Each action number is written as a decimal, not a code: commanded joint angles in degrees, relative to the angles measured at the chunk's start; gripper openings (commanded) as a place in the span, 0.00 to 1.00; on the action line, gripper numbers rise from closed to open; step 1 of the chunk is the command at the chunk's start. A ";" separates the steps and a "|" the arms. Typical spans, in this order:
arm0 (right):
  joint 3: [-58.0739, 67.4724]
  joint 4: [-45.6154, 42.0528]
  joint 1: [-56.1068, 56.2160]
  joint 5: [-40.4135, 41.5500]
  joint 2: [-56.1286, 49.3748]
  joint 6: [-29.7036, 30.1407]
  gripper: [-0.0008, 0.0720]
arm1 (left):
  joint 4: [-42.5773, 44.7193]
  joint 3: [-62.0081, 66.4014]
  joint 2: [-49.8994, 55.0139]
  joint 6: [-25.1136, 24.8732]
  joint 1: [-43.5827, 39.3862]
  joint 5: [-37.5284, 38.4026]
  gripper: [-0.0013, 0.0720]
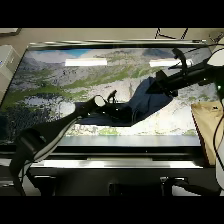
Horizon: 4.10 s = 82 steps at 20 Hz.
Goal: Fold the clothes and pants, and hang the long-sleeved shirts on hangers.
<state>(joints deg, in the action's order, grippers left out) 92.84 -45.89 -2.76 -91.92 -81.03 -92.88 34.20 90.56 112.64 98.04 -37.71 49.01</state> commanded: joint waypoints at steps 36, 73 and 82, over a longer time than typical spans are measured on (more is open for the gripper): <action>-13.97 -8.41 -0.61 11.63 -18.80 2.29 0.90 | 26.88 -0.92 -60.06 -11.10 42.86 19.17 0.05; 15.04 -21.03 -58.69 -6.29 6.05 -13.90 0.07 | 26.91 -7.87 -59.19 -18.18 42.86 12.90 0.05; -18.86 -42.75 -58.88 -1.64 13.62 -12.44 0.07 | 26.88 -7.89 -59.04 -18.12 42.86 12.92 0.05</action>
<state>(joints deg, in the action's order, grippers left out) 84.73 -80.93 -61.54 -96.12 -69.38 -106.06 61.08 82.72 53.47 79.92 5.10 61.93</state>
